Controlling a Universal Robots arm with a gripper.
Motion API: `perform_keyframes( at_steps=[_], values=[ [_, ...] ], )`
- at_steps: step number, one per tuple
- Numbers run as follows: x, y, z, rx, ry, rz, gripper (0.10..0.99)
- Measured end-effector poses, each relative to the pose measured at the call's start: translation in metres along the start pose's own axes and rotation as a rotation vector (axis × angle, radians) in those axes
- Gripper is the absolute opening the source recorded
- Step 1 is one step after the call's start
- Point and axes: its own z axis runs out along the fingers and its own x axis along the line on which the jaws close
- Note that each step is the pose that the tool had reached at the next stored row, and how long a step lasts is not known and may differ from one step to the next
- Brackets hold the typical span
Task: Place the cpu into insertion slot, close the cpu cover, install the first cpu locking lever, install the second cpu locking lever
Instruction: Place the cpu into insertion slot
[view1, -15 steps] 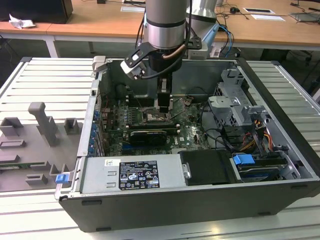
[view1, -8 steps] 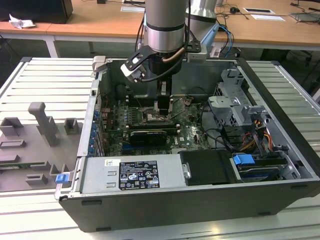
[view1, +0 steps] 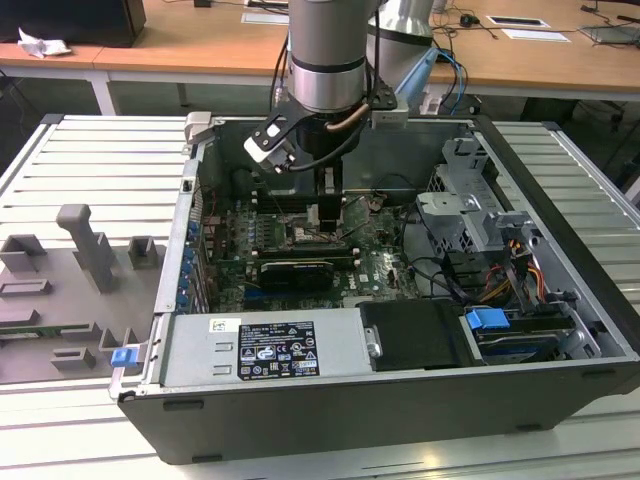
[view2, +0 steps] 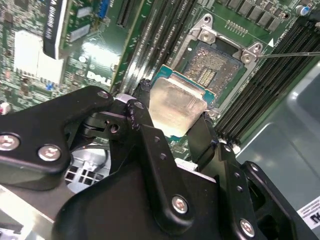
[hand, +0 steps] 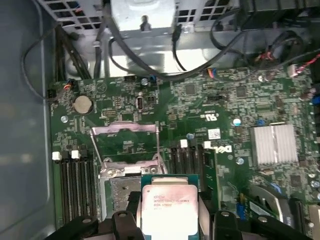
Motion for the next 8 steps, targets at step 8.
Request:
perform_keyframes(
  at_steps=[8],
  values=[
    [0.0096, -0.0012, 0.0036, 0.0, 0.0011, -0.012, 0.537]
  ],
)
